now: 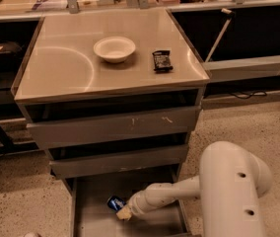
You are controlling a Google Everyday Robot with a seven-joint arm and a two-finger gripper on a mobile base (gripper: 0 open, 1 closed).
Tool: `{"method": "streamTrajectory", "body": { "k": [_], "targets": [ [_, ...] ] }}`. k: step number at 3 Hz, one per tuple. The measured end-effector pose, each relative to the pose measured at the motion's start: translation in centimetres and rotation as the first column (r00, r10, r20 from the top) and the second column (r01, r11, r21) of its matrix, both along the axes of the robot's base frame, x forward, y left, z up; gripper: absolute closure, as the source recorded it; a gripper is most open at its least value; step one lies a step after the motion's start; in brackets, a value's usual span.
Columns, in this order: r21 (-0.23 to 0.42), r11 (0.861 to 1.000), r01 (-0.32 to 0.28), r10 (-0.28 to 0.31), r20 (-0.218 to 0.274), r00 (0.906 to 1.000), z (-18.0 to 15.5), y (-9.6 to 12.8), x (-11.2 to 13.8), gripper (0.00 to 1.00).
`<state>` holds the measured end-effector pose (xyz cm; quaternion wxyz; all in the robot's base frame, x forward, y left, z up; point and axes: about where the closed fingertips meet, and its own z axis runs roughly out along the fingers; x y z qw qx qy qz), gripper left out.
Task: Pick pepsi can from bottom drawer and place on counter
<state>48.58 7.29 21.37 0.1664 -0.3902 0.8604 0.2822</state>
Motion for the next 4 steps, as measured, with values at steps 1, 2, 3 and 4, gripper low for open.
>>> {"method": "streamTrajectory", "body": {
  "k": [1,2,3,4],
  "targets": [
    [0.027,0.999,0.033,-0.032,-0.021,0.9993,6.4,-1.1,-2.1,1.00],
    [0.051,0.998,0.034,-0.033,-0.018,0.9993,12.6,-0.6,-5.0,1.00],
    [0.062,0.998,0.005,-0.007,0.032,0.9995,19.1,0.2,-7.6,1.00],
    [0.039,0.999,-0.016,0.012,0.098,0.9951,21.9,-0.2,-6.6,1.00]
  ]
}}
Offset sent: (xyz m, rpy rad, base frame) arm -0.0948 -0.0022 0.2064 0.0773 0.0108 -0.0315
